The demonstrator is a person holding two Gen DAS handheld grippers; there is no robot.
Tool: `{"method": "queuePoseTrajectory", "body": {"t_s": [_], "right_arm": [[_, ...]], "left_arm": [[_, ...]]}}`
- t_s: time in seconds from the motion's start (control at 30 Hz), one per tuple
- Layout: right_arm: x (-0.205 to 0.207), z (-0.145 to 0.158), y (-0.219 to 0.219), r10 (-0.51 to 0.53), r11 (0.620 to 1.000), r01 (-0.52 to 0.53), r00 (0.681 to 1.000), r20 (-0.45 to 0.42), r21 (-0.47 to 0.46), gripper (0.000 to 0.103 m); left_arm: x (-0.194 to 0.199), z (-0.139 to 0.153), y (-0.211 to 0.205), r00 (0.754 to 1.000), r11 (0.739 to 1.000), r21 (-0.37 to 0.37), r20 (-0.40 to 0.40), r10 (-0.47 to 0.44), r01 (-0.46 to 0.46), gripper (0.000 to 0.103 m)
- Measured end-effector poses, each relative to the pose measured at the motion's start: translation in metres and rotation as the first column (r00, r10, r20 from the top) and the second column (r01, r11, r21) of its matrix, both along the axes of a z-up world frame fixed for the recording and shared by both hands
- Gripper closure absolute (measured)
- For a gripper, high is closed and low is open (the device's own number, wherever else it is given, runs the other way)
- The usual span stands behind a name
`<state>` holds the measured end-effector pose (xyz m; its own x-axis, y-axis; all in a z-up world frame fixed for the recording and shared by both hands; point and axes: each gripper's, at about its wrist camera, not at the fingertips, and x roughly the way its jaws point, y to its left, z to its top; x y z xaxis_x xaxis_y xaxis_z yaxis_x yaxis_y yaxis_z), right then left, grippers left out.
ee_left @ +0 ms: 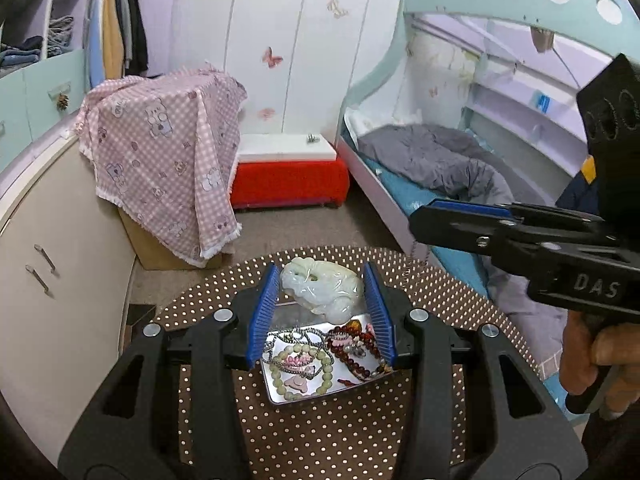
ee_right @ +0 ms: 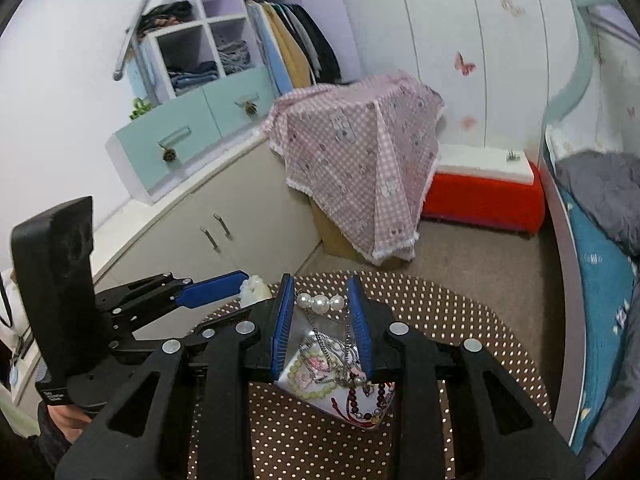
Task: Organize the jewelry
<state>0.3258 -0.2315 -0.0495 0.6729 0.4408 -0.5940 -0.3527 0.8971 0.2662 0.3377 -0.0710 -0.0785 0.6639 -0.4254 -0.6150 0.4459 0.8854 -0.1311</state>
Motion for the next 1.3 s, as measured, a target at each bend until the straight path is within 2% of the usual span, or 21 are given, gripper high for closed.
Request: {"method": "queuePoseTrajectory", "body": {"t_s": [0.07, 0.1, 0.13, 0.23, 0.4, 0.67, 0.87, 1.03, 1.2, 1.3], "right_arm": [[0.006, -0.009, -0.005, -0.026, 1.000, 0.026, 0.999, -0.032, 0.016, 0.059], [0.007, -0.013, -0.010, -0.040, 0.999, 0.041, 0.998, -0.040, 0.032, 0.029], [0.006, -0.015, -0.014, -0.055, 0.997, 0.057, 0.998, -0.041, 0.050, 0.014], [0.002, -0.017, -0.026, -0.091, 0.991, 0.094, 0.995, -0.032, 0.093, 0.008], [-0.005, -0.011, -0.038, -0.153, 0.984, 0.155, 0.988, -0.022, 0.086, 0.008], [-0.034, -0.001, -0.035, -0.178, 0.982, 0.177, 0.984, 0.015, 0.070, 0.008], [-0.074, 0.014, -0.025, -0.190, 0.982, 0.189, 0.978, 0.084, 0.028, 0.008], [-0.113, 0.025, -0.017, -0.212, 0.977, 0.214, 0.967, 0.142, 0.001, 0.008], [-0.157, 0.034, -0.013, -0.236, 0.969, 0.245, 0.949, 0.210, -0.019, 0.008], [-0.184, 0.039, -0.011, -0.259, 0.961, 0.275, 0.933, 0.251, -0.028, 0.008]], "left_arm": [[0.003, -0.005, -0.003, 1.000, 1.000, 0.029, -0.010, -0.002, 0.002, 0.040], [0.004, -0.006, -0.002, 1.000, 0.999, 0.040, -0.003, 0.010, -0.010, 0.023], [0.002, -0.006, -0.001, 0.999, 0.998, 0.053, 0.018, 0.032, -0.033, 0.015], [-0.002, -0.006, 0.007, 0.997, 0.996, 0.061, 0.038, 0.069, -0.071, 0.011], [-0.012, 0.000, 0.026, 0.987, 0.987, 0.038, 0.050, 0.152, -0.154, 0.011], [-0.045, 0.018, 0.037, 0.968, 0.972, 0.046, 0.114, 0.223, -0.229, 0.010], [-0.084, 0.033, 0.038, 0.952, 0.964, 0.051, 0.178, 0.249, -0.261, 0.008], [-0.124, 0.046, 0.039, 0.926, 0.950, 0.062, 0.251, 0.281, -0.305, 0.007], [-0.169, 0.061, 0.045, 0.894, 0.940, 0.026, 0.319, 0.315, -0.341, 0.006], [-0.192, 0.066, 0.048, 0.886, 0.938, 0.005, 0.331, 0.325, -0.346, 0.006]]}}
